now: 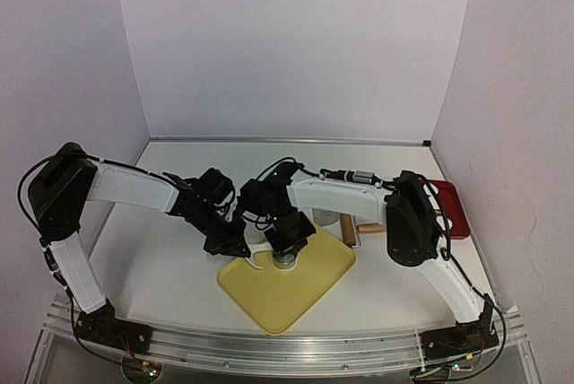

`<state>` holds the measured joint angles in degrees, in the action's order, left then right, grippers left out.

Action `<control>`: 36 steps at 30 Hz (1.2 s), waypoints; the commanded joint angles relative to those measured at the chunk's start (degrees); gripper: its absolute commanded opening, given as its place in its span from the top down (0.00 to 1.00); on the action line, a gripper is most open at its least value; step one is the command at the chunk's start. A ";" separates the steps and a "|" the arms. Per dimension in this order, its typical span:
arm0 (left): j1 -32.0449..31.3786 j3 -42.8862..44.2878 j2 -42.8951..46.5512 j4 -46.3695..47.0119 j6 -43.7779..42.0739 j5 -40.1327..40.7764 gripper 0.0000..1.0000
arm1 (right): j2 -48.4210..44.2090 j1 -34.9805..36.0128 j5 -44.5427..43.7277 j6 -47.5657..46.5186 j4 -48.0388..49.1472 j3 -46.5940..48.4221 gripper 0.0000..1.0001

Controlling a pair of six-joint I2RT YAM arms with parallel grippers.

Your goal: Roll out the dumpling wrappers from the dough

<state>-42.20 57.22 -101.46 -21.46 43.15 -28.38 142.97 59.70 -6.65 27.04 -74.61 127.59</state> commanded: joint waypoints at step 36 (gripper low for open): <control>2.21 27.19 -23.11 16.72 -11.09 -22.88 1.00 | -6.38 -0.40 5.26 -9.69 15.63 -9.93 0.78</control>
<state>-36.49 82.19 -126.89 -8.99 34.31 -44.92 137.21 58.28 -1.66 19.56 -64.86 118.06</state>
